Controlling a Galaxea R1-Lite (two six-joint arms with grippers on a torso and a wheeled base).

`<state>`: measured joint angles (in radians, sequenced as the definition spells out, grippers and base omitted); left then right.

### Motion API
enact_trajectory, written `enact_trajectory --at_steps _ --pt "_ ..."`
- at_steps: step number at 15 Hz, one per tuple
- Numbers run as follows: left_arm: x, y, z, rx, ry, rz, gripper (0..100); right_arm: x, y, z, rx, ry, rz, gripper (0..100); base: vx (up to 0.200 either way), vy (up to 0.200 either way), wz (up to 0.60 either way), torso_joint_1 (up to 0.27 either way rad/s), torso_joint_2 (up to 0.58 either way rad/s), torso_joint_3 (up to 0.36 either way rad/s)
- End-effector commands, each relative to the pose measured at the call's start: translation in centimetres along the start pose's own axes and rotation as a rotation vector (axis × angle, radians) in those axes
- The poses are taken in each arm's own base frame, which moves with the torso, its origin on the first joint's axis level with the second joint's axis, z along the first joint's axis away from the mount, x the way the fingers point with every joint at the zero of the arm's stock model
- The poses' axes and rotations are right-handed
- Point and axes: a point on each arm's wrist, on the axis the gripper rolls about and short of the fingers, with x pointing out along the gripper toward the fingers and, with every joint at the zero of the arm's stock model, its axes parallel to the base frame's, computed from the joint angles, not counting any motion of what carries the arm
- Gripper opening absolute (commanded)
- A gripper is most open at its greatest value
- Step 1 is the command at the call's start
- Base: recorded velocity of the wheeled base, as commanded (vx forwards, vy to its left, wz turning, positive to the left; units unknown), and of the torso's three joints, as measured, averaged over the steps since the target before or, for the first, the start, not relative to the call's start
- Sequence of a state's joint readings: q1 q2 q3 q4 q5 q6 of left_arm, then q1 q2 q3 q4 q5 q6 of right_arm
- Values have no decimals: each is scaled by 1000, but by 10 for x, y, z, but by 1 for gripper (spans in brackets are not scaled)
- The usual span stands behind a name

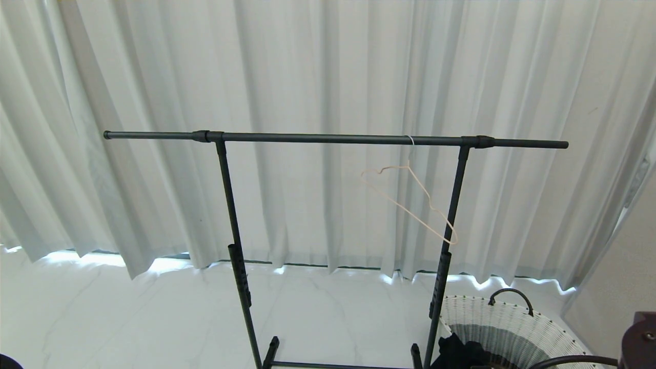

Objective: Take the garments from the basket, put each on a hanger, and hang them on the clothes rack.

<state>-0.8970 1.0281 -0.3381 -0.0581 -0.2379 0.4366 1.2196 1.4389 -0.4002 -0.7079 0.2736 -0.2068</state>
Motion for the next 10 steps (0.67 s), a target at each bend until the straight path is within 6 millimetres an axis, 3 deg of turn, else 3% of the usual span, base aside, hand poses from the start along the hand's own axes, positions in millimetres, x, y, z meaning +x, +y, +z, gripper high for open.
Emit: enact_trajectory --at_steps 1,5,6,10 --pt "1 0 0 1 4 -2 0 2 0 1 -1 0 4 0 0 0 0 0 0 0" --pt "1 0 -1 -1 7 -3 0 3 -1 1 -3 5 -22 0 0 0 0 0 0 0" --pt "1 0 -1 -5 9 -1 0 3 -1 1 -3 12 -53 100 0 0 0 0 0 0" --pt "1 1 -10 -41 44 31 0 2 -2 1 0 21 -102 100 0 0 0 0 0 0"
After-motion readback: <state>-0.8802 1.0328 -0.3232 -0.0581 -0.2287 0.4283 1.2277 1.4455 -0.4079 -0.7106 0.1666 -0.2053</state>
